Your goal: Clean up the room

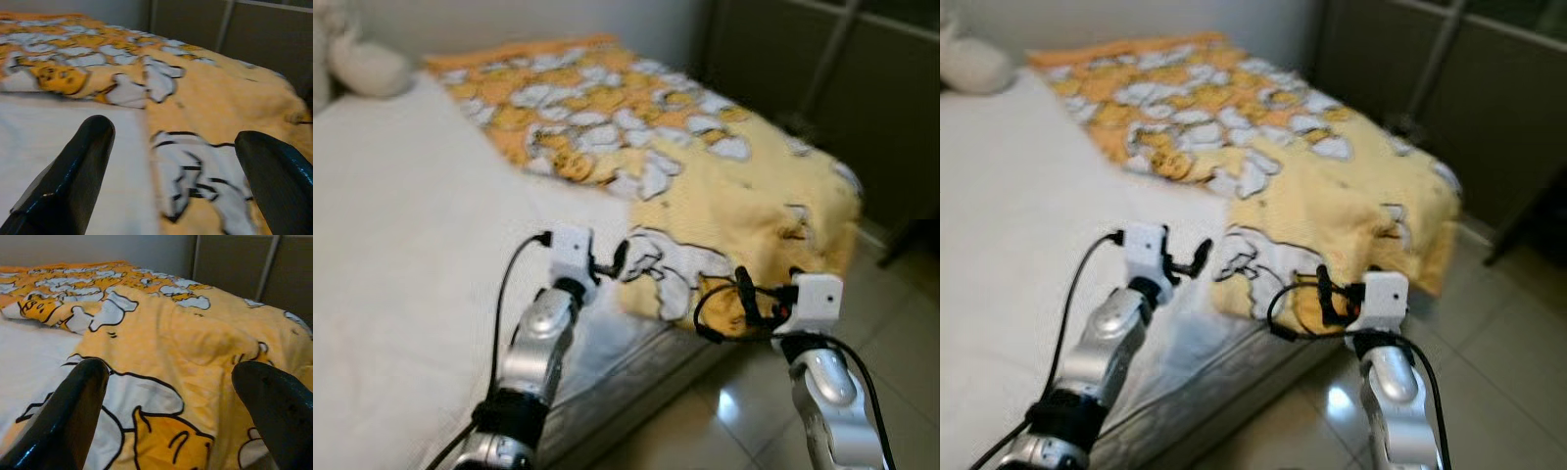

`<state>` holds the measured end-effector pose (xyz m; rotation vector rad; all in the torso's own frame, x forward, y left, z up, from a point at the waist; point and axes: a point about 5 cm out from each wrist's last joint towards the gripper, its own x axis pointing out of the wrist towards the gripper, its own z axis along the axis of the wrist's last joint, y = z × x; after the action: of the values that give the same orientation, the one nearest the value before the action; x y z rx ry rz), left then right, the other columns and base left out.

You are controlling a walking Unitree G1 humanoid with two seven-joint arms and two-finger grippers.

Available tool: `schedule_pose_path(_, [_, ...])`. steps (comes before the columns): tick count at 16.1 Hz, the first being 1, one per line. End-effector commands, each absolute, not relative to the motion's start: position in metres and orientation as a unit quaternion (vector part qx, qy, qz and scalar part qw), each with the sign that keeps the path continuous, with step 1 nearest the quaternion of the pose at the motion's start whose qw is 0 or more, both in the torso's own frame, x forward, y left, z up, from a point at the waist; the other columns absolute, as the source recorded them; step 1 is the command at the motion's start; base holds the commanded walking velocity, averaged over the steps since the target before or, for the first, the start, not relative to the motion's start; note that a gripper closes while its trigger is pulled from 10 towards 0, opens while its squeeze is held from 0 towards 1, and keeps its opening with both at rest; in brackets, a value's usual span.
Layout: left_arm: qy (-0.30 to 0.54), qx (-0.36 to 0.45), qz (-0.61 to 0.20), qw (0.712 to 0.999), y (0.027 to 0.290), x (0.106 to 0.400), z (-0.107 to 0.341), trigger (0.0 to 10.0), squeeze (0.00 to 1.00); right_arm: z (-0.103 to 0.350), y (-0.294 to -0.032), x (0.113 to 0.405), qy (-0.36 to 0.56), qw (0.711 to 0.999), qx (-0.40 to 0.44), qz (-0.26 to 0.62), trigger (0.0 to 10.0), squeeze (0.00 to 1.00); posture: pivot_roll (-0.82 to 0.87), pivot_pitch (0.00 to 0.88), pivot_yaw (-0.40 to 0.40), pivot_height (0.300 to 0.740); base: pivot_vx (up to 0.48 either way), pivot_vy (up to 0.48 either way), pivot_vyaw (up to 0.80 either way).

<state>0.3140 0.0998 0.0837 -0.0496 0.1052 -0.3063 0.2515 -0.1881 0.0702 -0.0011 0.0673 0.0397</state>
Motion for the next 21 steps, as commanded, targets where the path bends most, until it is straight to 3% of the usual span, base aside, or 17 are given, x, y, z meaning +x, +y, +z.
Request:
schedule_pose_path(1, [0.048, -0.015, -0.146, 0.988, 0.101, 0.316, 0.086, 10.0, 0.00, 0.077, -0.191, 0.253, 0.021, 1.000, -0.008, 0.018, 10.0, 0.00, -0.10, 0.000, -0.020, 0.740, 0.315, -0.356, 0.00])
schedule_pose_path(7, [0.058, -0.008, -0.113, 0.992, 0.109, 0.321, 0.081, 10.0, 0.00, 0.076, -0.189, 0.256, 0.025, 0.999, -0.011, 0.030, 10.0, 0.00, -0.09, 0.000, -0.032, 0.740, 0.323, -0.350, 0.00])
schedule_pose_path(12, [0.109, 0.008, -0.081, 0.991, 0.120, 0.343, 0.072, 10.0, 0.00, 0.074, -0.187, 0.245, 0.037, 0.998, -0.013, 0.050, 10.0, 0.00, -0.12, 0.000, -0.058, 0.740, 0.050, 0.000, 0.00])
schedule_pose_path(14, [0.127, 0.021, -0.067, 0.989, 0.126, 0.347, 0.069, 10.0, 0.00, 0.073, -0.189, 0.230, 0.049, 0.997, -0.013, 0.055, 10.0, 0.00, -0.15, 0.000, -0.071, 0.740, 0.000, 0.000, 0.00])
schedule_pose_path(18, [0.156, 0.048, -0.038, 0.986, 0.140, 0.348, 0.059, 10.0, 0.00, 0.070, -0.196, 0.194, 0.086, 0.994, -0.024, 0.063, 10.0, 0.00, -0.22, 0.095, -0.093, 0.740, 0.000, 0.000, 0.00])
schedule_pose_path(21, [0.176, 0.054, -0.068, 0.980, 0.128, 0.342, 0.048, 10.0, 0.00, 0.073, -0.199, 0.179, 0.107, 0.992, -0.024, 0.067, 10.0, 0.00, -0.23, 0.143, -0.121, 0.740, 0.000, 0.000, 0.00])
